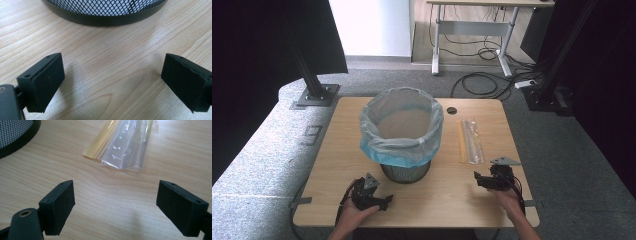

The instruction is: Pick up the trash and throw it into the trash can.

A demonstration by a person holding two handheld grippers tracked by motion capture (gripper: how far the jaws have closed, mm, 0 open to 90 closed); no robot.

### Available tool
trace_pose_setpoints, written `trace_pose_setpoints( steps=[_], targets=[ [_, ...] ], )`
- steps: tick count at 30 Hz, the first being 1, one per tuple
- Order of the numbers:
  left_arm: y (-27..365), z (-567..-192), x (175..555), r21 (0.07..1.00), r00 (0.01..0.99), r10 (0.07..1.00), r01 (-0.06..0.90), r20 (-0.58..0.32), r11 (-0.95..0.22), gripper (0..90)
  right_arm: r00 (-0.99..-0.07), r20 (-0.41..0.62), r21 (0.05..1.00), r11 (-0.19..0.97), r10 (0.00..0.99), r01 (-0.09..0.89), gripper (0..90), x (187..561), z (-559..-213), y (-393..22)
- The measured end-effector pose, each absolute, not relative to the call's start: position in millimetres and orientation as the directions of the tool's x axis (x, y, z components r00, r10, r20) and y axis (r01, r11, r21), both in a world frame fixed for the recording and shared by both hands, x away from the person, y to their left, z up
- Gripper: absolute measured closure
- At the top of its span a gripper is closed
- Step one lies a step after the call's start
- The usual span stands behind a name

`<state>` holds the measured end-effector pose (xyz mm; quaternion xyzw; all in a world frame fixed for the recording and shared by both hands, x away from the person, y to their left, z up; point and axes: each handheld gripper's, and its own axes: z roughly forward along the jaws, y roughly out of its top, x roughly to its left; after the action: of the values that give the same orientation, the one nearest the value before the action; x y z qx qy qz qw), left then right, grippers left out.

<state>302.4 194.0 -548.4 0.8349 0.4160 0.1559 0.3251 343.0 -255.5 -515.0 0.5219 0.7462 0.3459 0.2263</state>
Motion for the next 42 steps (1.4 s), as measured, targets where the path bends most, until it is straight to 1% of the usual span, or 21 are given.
trace_pose_setpoints(
  steps=[8,27,42],
  targets=[
    [194,-548,302,0.672,0.605,0.796,0.593,-0.010,-0.443,4.5,-0.340,0.012,0.761,0.212,0.940,0.613,16.0,345,-516,-258],
    [194,-548,302,0.673,0.605,0.796,0.593,-0.010,-0.442,4.5,-0.347,0.009,0.774,0.213,0.938,0.597,18.2,350,-513,-253],
    [194,-548,302,0.673,0.607,0.795,0.591,-0.009,-0.444,4.8,-0.352,0.009,0.797,0.206,0.936,0.568,18.7,356,-500,-251]
  ],
)
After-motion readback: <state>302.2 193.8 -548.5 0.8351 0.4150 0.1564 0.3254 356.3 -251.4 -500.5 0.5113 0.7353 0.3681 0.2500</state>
